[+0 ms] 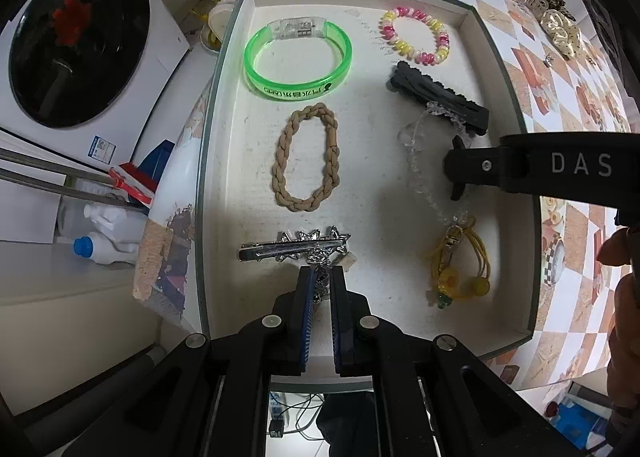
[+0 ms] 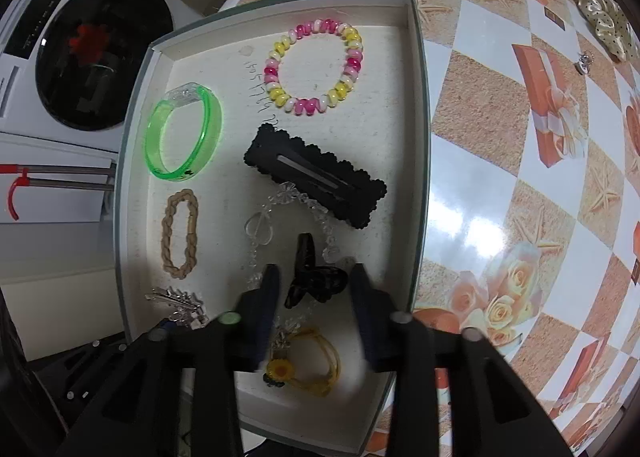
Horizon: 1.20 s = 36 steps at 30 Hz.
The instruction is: Organize jewelry
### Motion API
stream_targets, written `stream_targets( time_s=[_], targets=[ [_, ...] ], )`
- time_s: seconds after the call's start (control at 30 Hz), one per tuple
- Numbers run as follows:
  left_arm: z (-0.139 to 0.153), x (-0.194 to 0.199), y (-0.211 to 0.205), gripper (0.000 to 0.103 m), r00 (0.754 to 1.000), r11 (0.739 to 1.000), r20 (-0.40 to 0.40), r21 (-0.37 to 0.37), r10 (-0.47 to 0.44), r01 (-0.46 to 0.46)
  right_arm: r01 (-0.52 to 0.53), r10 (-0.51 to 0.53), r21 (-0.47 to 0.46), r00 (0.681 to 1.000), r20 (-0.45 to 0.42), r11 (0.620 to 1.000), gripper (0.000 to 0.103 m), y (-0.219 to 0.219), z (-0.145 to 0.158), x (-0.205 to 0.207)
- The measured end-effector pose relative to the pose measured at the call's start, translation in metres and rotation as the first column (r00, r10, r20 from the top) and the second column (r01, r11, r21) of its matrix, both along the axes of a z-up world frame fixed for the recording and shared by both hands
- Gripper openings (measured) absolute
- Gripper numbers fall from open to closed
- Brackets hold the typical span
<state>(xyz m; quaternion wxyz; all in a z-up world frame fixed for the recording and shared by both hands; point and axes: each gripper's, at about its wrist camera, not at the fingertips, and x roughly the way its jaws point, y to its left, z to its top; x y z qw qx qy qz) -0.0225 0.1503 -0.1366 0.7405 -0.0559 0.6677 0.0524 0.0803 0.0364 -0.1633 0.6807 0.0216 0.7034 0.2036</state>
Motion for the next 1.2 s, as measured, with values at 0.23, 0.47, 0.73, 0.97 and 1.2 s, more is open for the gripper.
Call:
stream_targets(
  time_s=[0.23, 0.47, 0.73, 0.97, 1.2],
  targets=[
    [0.012, 0.001, -0.005, 0.013, 1.000, 1.000, 0.007, 0.004, -0.002, 0.002, -0.002, 0.002, 0.031, 1.000, 0.003, 1.000, 0.059, 0.001, 0.015, -0.003],
    [0.022, 0.001, -0.008, 0.013, 1.000, 1.000, 0.016, 0.011, -0.003, 0.003, 0.009, -0.010, 0.043, 1.000, 0.022, 0.999, 0.067, -0.007, 0.033, -0.006],
    [0.031, 0.000, -0.004, 0.103, 0.999, 0.999, 0.042, 0.044, 0.007, -0.009, 0.030, -0.032, 0.050, 0.999, 0.033, 0.998, 0.071, -0.022, 0.053, -0.007],
    [0.046, 0.001, -0.005, 0.103, 0.997, 0.998, 0.073, 0.053, -0.020, 0.016, 0.046, -0.048, 0.059, 0.998, 0.039, 0.997, 0.077, -0.036, 0.065, -0.008],
    [0.054, 0.000, -0.010, 0.103, 0.997, 0.998, 0.064, 0.065, -0.031, 0.027, 0.041, -0.043, 0.039, 0.997, 0.063, 0.998, 0.078, -0.041, 0.076, -0.012]
  ],
)
